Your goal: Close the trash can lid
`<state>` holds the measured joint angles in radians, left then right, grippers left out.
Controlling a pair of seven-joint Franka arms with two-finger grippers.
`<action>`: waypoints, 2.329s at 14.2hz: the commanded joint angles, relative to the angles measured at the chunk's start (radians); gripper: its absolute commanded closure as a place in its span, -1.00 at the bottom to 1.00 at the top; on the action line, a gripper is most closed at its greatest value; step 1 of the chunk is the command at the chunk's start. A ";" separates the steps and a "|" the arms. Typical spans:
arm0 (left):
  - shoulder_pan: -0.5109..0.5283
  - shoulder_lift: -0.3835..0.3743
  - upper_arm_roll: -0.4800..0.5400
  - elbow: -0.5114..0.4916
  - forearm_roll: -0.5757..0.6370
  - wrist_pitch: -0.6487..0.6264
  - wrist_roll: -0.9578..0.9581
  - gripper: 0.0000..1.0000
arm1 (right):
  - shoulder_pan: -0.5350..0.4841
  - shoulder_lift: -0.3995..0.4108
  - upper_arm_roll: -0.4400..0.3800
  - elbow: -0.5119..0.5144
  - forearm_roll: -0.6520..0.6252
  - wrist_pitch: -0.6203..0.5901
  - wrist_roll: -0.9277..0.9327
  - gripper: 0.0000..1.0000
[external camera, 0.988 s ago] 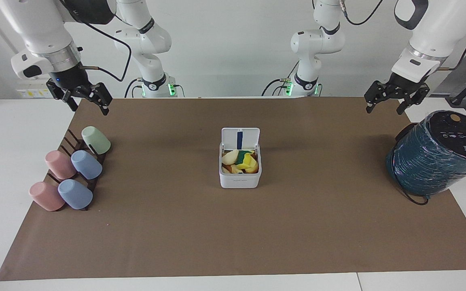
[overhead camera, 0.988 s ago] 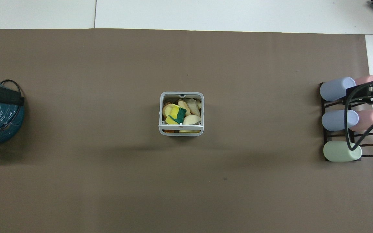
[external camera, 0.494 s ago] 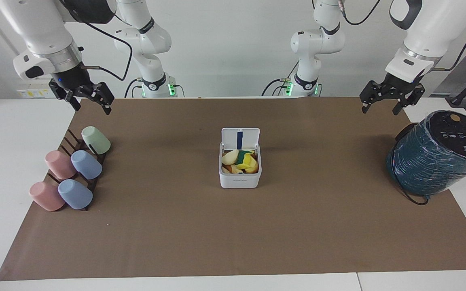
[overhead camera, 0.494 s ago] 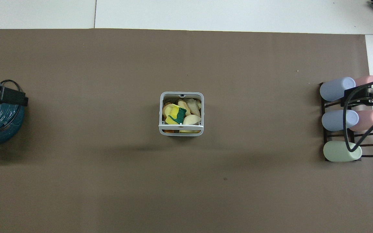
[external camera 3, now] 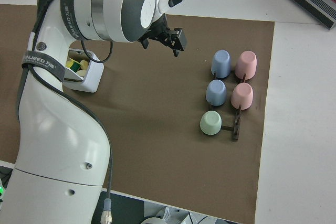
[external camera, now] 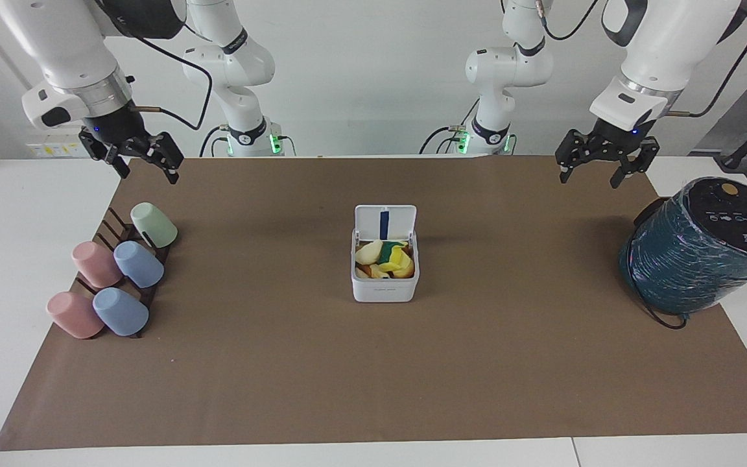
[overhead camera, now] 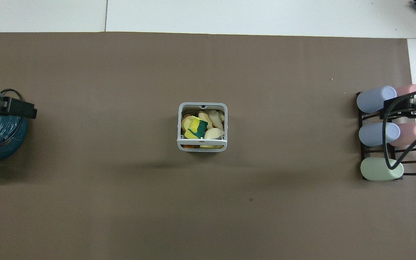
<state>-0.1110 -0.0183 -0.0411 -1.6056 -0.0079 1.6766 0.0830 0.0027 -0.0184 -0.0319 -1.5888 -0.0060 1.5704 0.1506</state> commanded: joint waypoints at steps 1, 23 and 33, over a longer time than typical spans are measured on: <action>-0.090 -0.049 0.007 -0.103 0.026 0.086 -0.075 -1.00 | -0.007 -0.028 0.001 -0.031 0.020 -0.001 -0.017 -1.00; -0.550 0.069 0.006 -0.361 0.023 0.673 -0.741 0.79 | -0.015 -0.034 0.001 -0.034 0.020 -0.029 -0.020 -1.00; -0.523 0.281 0.009 -0.283 0.029 0.867 -0.727 0.79 | -0.018 -0.038 -0.006 -0.034 0.020 -0.047 -0.062 -1.00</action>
<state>-0.6339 0.2067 -0.0312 -1.9334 -0.0064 2.5278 -0.6347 -0.0061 -0.0311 -0.0367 -1.5982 -0.0060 1.5307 0.1208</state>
